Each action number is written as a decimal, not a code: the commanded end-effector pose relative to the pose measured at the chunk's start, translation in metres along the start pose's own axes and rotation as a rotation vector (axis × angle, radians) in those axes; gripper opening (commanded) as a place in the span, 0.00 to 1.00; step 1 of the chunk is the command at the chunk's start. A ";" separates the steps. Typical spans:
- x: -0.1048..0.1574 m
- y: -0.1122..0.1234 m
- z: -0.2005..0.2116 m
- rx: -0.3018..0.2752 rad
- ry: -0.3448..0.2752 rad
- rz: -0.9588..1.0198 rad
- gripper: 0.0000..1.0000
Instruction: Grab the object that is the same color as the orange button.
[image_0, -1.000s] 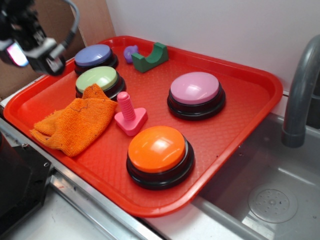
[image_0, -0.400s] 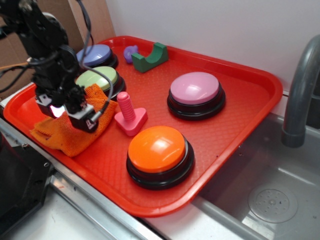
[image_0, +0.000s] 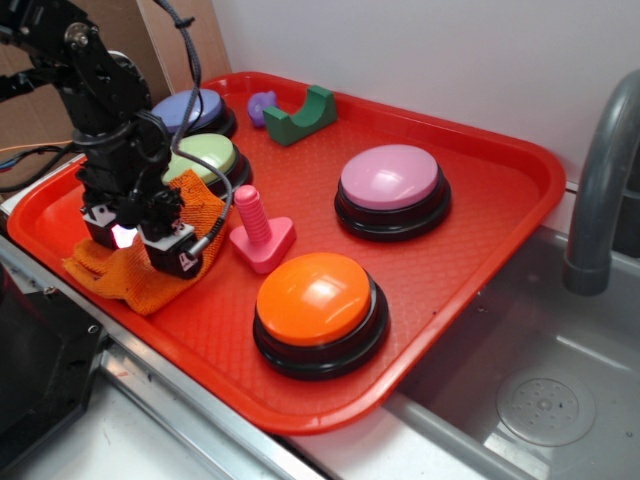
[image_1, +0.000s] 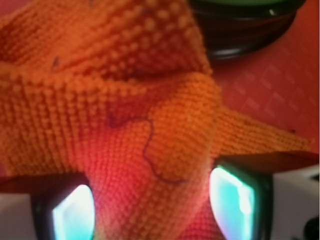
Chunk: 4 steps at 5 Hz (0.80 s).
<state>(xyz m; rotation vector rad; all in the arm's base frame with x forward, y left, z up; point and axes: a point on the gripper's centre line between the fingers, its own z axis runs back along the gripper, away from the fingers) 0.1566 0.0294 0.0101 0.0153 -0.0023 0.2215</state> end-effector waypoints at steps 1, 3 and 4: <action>0.000 -0.002 0.010 0.019 -0.028 -0.001 0.00; 0.000 0.003 0.021 0.029 -0.035 0.016 0.00; -0.001 0.005 0.028 0.024 -0.020 0.022 0.00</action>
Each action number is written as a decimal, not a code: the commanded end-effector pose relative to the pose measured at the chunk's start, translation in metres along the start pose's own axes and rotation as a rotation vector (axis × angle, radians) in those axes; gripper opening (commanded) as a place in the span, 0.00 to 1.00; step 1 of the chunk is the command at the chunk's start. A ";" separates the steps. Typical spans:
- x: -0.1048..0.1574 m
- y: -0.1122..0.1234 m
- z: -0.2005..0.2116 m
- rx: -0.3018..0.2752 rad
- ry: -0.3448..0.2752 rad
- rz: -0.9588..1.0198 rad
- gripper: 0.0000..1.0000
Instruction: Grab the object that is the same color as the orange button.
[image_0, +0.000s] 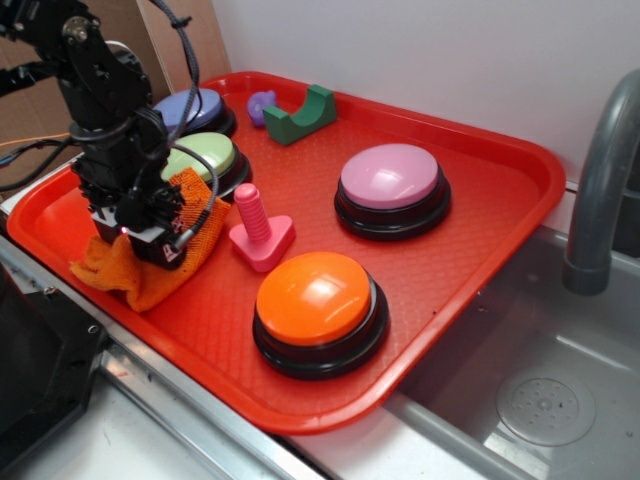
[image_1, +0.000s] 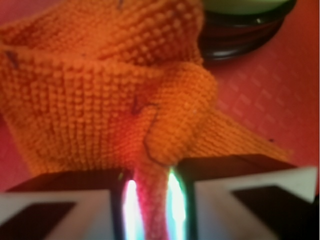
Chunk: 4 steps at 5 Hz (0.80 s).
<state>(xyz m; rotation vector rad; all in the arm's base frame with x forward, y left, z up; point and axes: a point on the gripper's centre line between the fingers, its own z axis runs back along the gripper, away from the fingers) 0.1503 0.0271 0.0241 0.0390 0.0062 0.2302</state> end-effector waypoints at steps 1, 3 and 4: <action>0.011 0.005 0.022 0.011 0.012 0.028 0.00; 0.034 -0.013 0.109 -0.119 0.004 0.076 0.00; 0.047 -0.028 0.156 -0.174 -0.047 -0.014 0.00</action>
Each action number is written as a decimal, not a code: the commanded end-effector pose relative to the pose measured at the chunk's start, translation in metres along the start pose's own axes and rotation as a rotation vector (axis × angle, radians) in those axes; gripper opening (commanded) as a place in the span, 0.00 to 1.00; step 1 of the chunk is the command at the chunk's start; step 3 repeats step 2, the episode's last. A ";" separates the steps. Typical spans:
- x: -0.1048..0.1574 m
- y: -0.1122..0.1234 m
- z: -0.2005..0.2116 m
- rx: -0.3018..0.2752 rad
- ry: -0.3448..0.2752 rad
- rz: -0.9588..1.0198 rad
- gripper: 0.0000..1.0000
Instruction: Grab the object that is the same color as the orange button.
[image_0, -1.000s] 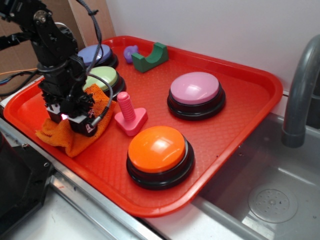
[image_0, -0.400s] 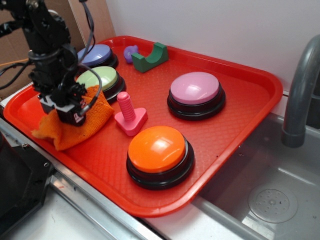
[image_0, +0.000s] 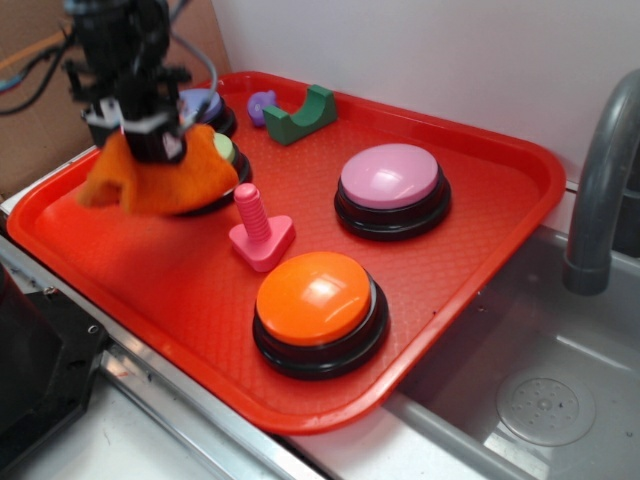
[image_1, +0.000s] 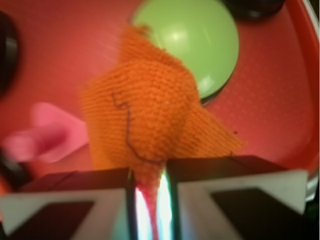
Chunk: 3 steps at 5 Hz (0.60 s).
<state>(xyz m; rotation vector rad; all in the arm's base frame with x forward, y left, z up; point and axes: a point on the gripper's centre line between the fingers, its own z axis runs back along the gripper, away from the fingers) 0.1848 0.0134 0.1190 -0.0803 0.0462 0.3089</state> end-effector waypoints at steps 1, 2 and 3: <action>0.026 -0.037 0.081 -0.091 -0.126 -0.161 0.00; 0.029 -0.039 0.086 -0.057 -0.154 -0.134 0.00; 0.029 -0.039 0.086 -0.057 -0.154 -0.134 0.00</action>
